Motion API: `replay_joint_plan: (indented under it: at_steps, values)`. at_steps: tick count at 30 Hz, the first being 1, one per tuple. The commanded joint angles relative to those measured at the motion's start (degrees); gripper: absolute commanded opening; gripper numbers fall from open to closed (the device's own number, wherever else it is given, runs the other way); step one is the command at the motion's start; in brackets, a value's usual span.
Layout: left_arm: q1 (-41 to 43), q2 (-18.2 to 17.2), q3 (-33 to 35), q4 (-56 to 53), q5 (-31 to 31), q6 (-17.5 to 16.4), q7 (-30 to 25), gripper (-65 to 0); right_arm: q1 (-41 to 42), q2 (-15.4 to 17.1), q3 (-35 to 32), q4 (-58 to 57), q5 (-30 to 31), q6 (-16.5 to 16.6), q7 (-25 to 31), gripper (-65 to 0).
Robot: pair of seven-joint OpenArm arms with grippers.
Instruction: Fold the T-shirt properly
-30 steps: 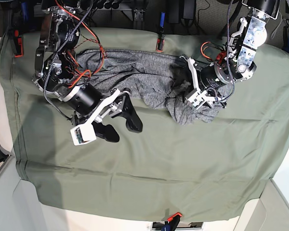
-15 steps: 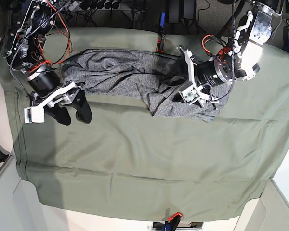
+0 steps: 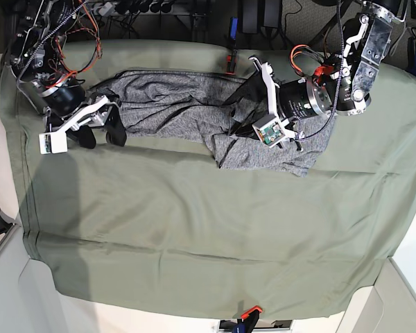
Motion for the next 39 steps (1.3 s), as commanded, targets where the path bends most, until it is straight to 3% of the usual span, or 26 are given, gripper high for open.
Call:
replay_joint_plan:
  at_steps: [1,10,17,23,25,28,29,36,39]
  values:
    - [-0.61,-0.35,-0.42,0.90,-0.98,-0.89,-1.18,-25.5,-0.13,1.29,0.13,0.09,0.50,-0.02,1.44,-22.6]
    - [-0.61,-0.35,-0.81,0.90,-1.01,-0.89,-0.81,-25.5,-1.88,3.72,-0.37,-7.02,0.83,-0.20,2.34,-22.6]
    - [-0.59,-0.35,-5.20,0.92,-1.03,-0.89,-0.81,-25.5,-1.95,3.69,-9.01,-14.60,6.10,0.81,2.34,-22.6]
    - [-0.61,-0.35,-12.59,0.90,-3.87,-0.89,-0.15,-25.5,-1.92,0.52,-12.70,-12.55,7.17,1.81,2.32,-23.3]
    - [-0.61,-0.35,-14.93,0.90,-5.49,-0.89,0.50,-25.5,-1.90,-0.61,-12.70,-11.82,6.47,1.79,2.91,-31.9]
    - [-0.59,-0.35,-17.64,0.90,-6.69,-0.89,0.50,-25.5,-1.86,-1.03,-12.68,-11.21,4.57,1.79,4.48,-61.9]
    - [-0.61,-0.35,-18.27,0.90,-6.71,-0.89,0.50,-25.5,-1.88,-1.01,-12.46,-11.19,3.45,1.79,5.55,-65.0]
    - [-0.57,-0.57,-19.26,0.42,-6.56,-0.89,1.95,-25.5,1.14,-0.48,-3.23,-11.17,0.98,1.79,8.28,-65.0]
    - [-0.22,-1.07,-19.26,0.11,-6.58,-0.89,1.95,-25.5,2.86,1.55,2.25,-11.17,1.01,1.79,8.04,-65.0]
